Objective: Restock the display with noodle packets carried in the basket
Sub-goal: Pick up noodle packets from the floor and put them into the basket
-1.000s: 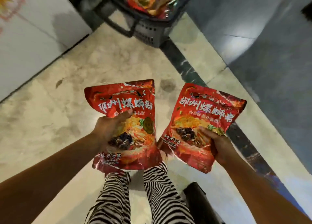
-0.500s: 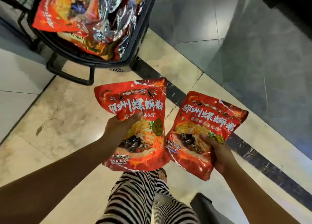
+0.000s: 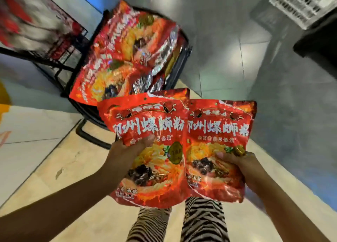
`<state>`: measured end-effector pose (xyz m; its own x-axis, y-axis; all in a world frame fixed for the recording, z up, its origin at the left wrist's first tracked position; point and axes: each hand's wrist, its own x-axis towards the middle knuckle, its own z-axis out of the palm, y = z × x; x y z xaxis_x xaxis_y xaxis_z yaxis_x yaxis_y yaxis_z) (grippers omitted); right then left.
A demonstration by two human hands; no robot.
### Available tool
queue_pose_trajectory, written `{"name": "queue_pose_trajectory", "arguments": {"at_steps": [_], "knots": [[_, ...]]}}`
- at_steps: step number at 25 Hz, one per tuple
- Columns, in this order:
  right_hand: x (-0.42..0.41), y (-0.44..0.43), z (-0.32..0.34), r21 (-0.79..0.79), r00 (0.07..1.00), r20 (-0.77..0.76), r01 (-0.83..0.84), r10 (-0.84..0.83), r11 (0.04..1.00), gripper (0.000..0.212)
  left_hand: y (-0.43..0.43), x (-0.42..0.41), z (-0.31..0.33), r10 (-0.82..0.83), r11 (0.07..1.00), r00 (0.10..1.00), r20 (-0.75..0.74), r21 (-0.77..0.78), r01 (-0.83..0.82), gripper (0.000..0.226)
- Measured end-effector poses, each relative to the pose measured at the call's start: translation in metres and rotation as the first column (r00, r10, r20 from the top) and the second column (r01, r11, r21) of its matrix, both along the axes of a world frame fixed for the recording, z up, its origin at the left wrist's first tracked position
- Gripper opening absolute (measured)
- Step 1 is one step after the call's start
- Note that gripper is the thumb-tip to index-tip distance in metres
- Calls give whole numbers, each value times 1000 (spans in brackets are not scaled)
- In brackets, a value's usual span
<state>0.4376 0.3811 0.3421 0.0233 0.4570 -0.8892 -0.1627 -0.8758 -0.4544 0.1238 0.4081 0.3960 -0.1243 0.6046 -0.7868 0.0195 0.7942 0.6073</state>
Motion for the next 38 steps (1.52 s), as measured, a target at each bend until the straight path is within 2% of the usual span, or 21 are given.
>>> {"name": "queue_pose_trajectory", "arguments": {"at_steps": [2,3,5,6,7,10,12,14,16,18,19,21,23,25,27,28,30,31,33,35,38], "knots": [[14,39,17,6,993,-7,-115,115,993,59,19,5,16,122,992,992,10,6,-122,47],[18,60,25,19,985,5,-173,173,985,67,30,8,23,172,985,985,16,21,-172,48],[27,120,49,47,955,33,-295,294,954,94,59,7,39,259,965,964,60,27,-261,69],[28,155,60,71,940,35,-342,340,937,103,74,5,45,309,949,948,82,39,-313,80],[24,191,72,96,914,30,-405,404,909,106,86,0,48,368,926,925,91,57,-374,83],[-18,287,94,133,803,1,-591,596,796,100,113,-25,36,510,857,854,103,17,-515,74],[-72,345,98,138,709,-19,-697,705,704,82,129,-45,22,574,816,809,124,-9,-577,85],[-127,396,88,133,627,56,-776,777,617,66,149,-66,-1,647,762,755,105,-61,-645,92],[-179,431,69,72,538,115,-843,835,533,84,160,-89,-23,665,747,734,140,-113,-655,93],[-213,453,44,47,516,113,-856,849,514,96,168,-103,-48,676,736,709,201,-137,-663,94],[-225,459,30,53,505,103,-863,857,503,97,174,-105,-60,722,692,669,176,-157,-705,95],[-244,462,7,52,456,166,-889,874,454,87,182,-103,-72,776,625,630,-31,-96,-775,94],[-250,459,-6,41,357,425,-925,832,377,62,187,-89,-75,717,624,609,-339,-78,-778,88],[-243,455,-15,12,204,673,-964,711,265,72,190,-76,-72,705,581,541,-459,-62,-811,93],[-235,452,-17,48,149,814,-981,561,190,94,195,-69,-76,700,515,465,-542,-68,-855,106],[-230,453,-19,71,132,861,-988,491,140,101,197,-64,-75,628,542,460,-627,-72,-837,111],[-228,451,-23,67,75,882,-997,465,34,104,198,-54,-70,443,675,459,-770,-50,-736,108],[-230,448,-25,44,31,862,-999,505,-14,103,198,-49,-68,374,750,479,-794,-45,-660,100],[-232,444,-37,2,-50,818,-996,573,-89,103,199,-42,-71,286,860,583,-761,-64,-505,88],[-235,441,-49,-6,-75,805,-993,588,-119,105,198,-39,-79,243,887,646,-723,-104,-450,88],[-240,435,-59,-12,-90,833,-990,546,-144,108,192,-36,-95,243,878,635,-734,-111,-465,87]]}}
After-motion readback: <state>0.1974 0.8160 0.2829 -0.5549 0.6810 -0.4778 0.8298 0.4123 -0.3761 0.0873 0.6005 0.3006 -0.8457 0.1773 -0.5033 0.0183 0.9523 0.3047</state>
